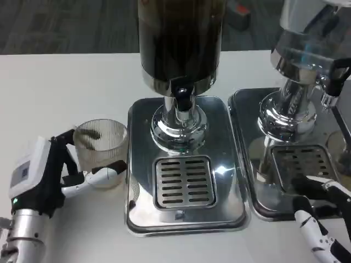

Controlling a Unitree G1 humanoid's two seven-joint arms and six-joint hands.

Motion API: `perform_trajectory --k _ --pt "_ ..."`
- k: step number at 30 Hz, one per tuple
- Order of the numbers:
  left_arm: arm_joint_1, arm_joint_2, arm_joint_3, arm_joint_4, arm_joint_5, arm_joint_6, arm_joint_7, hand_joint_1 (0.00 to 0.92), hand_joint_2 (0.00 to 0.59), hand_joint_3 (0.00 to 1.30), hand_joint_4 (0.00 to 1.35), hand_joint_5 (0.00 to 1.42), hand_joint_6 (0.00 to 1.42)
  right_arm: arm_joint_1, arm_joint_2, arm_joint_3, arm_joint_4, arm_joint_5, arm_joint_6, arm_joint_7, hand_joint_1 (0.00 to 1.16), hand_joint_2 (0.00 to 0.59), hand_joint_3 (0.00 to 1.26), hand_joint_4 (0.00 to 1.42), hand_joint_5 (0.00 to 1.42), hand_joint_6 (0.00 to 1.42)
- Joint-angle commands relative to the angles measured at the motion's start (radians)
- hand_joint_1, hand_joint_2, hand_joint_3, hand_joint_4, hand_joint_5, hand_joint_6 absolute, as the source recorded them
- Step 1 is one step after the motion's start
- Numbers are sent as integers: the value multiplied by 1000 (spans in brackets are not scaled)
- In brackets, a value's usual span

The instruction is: Grasp the cup under the faucet to collect the drink, then remove the cup.

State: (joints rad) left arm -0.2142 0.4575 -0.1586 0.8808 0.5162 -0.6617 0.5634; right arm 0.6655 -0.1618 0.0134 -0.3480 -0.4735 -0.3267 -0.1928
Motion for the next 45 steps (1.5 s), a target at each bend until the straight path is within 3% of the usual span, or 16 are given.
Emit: perform_trajectory --k 1,16,45 --pt "29 0 24 -57 -20 -63 23 494 32 696 887 1080 1424 -4 5 -5 -3 11 1 4 270 373 422 400 357 486" --pt "56 -59 13 -171 -18 -83 -73 489 25 696 887 1079 1424 -6 13 -3 -2 9 -1 0 277 388 419 400 357 486" --pt "-29 -147 -108 -70 44 -59 -127 480 10 682 876 1056 1424 46 46 5 -41 -6 -6 -4 308 391 425 405 357 486"
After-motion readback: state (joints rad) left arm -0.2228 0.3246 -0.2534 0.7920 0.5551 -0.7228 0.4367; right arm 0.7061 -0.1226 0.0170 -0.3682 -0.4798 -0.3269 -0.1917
